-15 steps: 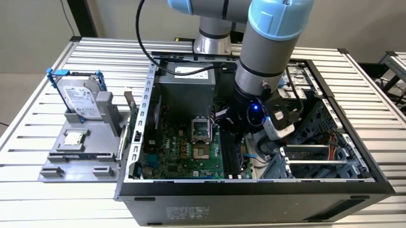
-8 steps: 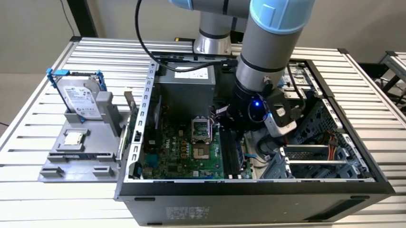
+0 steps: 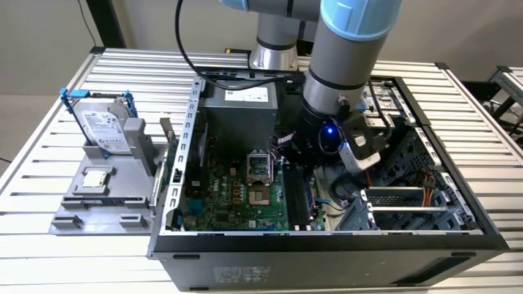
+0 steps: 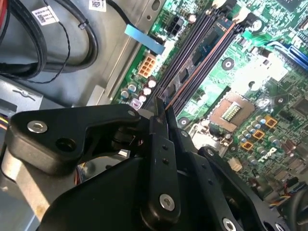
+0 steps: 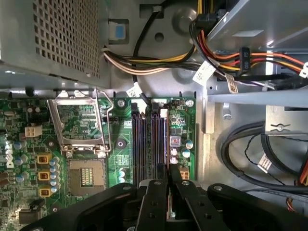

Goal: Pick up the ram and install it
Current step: 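Insert the ram into the slot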

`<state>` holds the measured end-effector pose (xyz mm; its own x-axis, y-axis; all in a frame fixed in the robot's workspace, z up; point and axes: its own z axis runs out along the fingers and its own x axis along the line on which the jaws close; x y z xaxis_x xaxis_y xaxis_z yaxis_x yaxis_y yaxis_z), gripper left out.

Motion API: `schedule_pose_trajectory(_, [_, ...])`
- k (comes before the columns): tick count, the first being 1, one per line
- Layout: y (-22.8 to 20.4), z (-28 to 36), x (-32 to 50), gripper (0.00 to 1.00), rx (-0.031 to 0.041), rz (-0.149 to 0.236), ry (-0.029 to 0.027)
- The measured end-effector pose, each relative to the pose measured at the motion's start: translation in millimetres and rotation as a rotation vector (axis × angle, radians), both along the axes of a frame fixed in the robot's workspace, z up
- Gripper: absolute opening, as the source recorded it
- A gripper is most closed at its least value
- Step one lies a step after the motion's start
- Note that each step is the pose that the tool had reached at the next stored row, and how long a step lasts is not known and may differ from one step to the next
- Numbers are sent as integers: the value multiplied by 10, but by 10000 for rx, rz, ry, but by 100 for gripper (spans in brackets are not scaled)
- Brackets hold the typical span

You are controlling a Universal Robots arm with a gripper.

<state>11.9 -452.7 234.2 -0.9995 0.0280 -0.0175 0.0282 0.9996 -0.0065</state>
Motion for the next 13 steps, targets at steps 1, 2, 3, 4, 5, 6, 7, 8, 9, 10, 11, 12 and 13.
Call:
schedule_pose_trajectory(1, [11,-4,0,0,2,-1,0])
schedule_pose_trajectory(2, [20,-6,0,0,2,0,0])
schedule_pose_trajectory(3, [30,-8,0,0,2,0,0])
schedule_pose_trajectory(4, [41,-11,0,0,1,0,0])
schedule_pose_trajectory(5, [48,-13,1,0,2,0,-1])
schedule_pose_trajectory(6, [51,-13,2,0,0,1,0])
schedule_pose_trajectory(7, [50,-10,5,0,-3,1,1])
schedule_pose_trajectory(8, [50,6,10,0,-3,0,9])
schedule_pose_trajectory(9, [51,25,14,0,0,-1,18])
schedule_pose_trajectory(10, [49,36,14,0,-1,-1,21])
schedule_pose_trajectory(11, [45,37,14,0,3,-2,21])
schedule_pose_trajectory(12, [32,37,15,0,56,1,22])
schedule_pose_trajectory(13, [13,37,15,0,149,0,22])
